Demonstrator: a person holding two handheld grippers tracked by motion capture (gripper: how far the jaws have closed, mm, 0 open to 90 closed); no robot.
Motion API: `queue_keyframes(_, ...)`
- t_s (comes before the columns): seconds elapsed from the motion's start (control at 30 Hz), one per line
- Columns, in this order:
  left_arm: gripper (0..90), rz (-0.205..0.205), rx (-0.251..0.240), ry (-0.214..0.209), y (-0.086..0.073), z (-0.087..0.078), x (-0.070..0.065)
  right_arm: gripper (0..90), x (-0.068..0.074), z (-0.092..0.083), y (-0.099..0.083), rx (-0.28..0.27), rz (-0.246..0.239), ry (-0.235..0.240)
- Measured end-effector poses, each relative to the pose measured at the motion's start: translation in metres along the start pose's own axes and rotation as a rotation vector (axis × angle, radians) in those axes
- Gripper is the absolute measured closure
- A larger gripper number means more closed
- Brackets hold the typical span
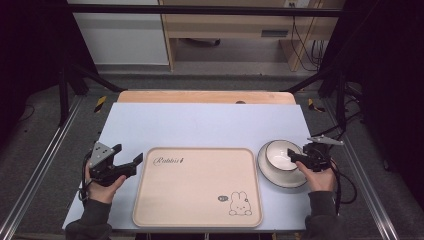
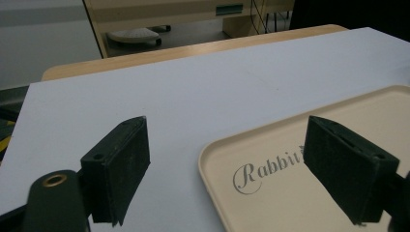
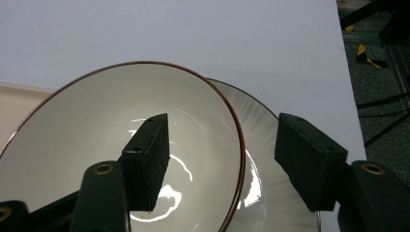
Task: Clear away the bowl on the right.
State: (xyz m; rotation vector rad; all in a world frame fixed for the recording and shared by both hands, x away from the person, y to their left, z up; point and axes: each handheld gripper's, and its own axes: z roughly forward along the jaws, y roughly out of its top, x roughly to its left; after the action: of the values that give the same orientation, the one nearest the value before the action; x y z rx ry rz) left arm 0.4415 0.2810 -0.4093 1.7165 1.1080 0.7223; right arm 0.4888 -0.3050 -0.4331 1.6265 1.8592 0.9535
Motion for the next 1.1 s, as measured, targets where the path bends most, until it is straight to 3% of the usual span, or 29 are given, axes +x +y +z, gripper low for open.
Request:
queue_keyframes(0.67,17.1,0.006,0.007,0.0,-0.001,0.002,-0.001,58.5,-0.005,0.009,-0.004,0.122,0.033,-0.004)
queue_keyframes(1.1,17.3,0.01,0.012,0.001,-0.001,0.002,-0.002,68.3,-0.005,0.012,-0.004,0.162,0.045,-0.003)
